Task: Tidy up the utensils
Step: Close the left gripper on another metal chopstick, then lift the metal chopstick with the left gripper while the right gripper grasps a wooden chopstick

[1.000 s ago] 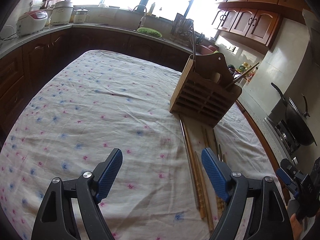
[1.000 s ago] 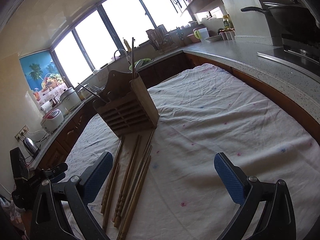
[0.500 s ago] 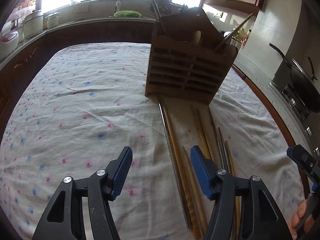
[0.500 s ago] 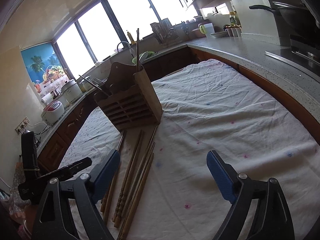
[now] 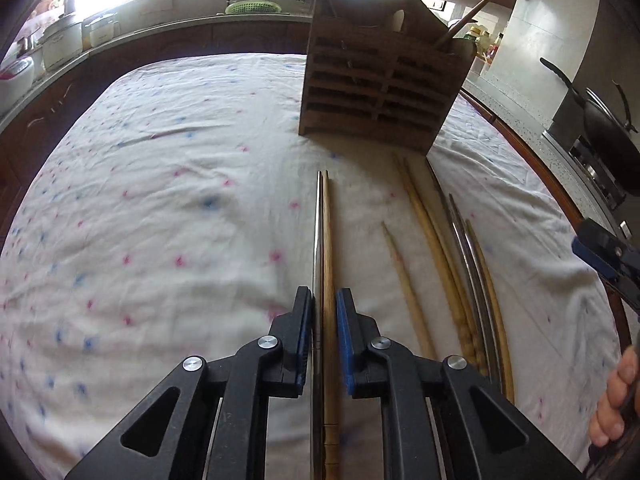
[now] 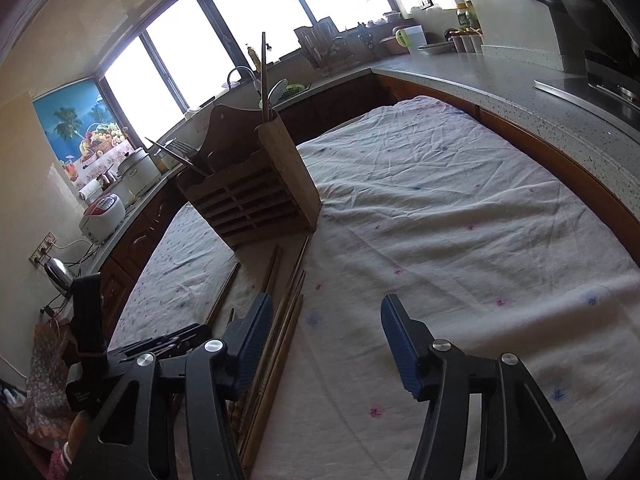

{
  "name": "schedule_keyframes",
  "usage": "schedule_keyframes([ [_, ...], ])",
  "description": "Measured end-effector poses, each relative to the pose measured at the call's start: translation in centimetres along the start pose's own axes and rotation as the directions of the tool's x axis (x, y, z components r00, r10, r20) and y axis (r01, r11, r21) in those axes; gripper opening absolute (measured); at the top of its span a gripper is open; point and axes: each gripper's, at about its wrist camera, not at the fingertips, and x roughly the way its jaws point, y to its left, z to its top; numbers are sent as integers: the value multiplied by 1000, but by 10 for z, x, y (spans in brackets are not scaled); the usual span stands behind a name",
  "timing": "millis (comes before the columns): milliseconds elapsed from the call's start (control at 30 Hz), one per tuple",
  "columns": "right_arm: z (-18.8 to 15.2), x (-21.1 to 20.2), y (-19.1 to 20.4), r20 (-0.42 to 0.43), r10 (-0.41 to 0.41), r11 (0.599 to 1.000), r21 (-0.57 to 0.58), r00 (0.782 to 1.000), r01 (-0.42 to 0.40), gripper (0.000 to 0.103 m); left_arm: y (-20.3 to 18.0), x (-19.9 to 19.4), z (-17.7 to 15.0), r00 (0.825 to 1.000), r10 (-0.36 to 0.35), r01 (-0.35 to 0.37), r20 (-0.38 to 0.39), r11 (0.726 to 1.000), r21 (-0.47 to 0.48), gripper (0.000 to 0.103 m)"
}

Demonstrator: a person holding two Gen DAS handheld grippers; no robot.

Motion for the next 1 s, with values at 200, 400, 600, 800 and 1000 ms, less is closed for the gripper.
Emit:
schedule_keyframes([
  [200, 0, 21, 9, -52, 15, 1000, -24, 999, -16, 55, 20, -18, -1, 997, -76, 74, -14, 992, -98, 18],
  [400, 13, 37, 19, -62, 23, 999, -39, 998, -26, 55, 29, -14, 34, 998, -51, 53, 32, 996, -77, 19],
  [600, 19, 45, 25, -68, 24, 998, -48, 997, -27, 54, 20, 25, 46, 998, -21, 20, -60, 1000, -7, 15],
  [800, 22, 57, 25, -88, 19, 998, -51, 996, -23, 52, 14, 31, 47, 998, -15, 17, -54, 999, 41, 15],
  [1000, 34, 87, 30, -121, -15, 996, -89, 993, 4, 46, 8, 41, 59, 996, -4, 9, -84, 998, 66, 15],
])
